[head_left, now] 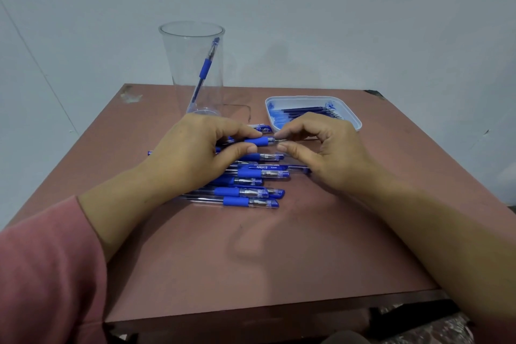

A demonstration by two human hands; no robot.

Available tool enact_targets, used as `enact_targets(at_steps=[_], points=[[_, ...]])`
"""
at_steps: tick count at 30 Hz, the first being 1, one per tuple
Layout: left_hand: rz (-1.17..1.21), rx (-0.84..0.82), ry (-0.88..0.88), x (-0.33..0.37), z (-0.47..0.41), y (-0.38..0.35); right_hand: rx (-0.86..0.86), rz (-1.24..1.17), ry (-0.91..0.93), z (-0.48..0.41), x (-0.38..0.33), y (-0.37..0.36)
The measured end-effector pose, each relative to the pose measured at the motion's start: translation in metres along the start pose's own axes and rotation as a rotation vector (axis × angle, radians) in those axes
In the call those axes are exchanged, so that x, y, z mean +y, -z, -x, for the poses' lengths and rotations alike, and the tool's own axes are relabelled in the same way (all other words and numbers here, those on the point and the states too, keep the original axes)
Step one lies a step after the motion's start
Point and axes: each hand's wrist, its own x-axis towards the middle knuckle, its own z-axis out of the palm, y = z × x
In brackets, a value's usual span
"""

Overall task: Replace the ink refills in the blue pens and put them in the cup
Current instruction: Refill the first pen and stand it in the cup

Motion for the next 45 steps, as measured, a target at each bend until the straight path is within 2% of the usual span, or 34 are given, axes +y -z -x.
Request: enact_targets(at_steps=[3,6,13,18,20,23,26,30,40,45], points=[[-0.006,0.021,0.003,-0.001,0.000,0.001,-0.020,-0.101,-0.070,0.002,-0.002,0.000],[-0.015,0.027,-0.003,0.001,0.000,0.002,-0.021,-0.091,-0.110,0.000,-0.002,-0.002],[-0.039,0.017,0.029,0.001,-0.001,0.002,0.007,-0.115,-0.083,-0.001,0.000,-0.002],[-0.064,0.031,0.072,-0.003,-0.002,0.004,0.027,0.012,-0.115,-0.002,0.007,0.008],[-0.082,0.037,0.081,-0.005,-0.003,0.005,-0.033,0.147,-0.101,-0.002,0.013,0.015],[-0.080,0.031,0.081,-0.004,-0.003,0.006,-0.234,0.332,-0.057,-0.001,0.020,0.020],[-0.079,0.016,0.068,-0.003,-0.002,0.005,-0.378,0.382,-0.079,-0.003,0.020,0.020],[-0.074,0.019,0.060,-0.004,-0.002,0.006,-0.429,0.405,-0.102,-0.006,0.018,0.018],[-0.079,0.018,0.054,-0.003,-0.002,0.005,-0.396,0.307,-0.114,-0.006,0.017,0.022],[-0.064,0.010,0.062,-0.002,-0.002,0.005,-0.207,0.278,-0.017,-0.005,0.019,0.019]])
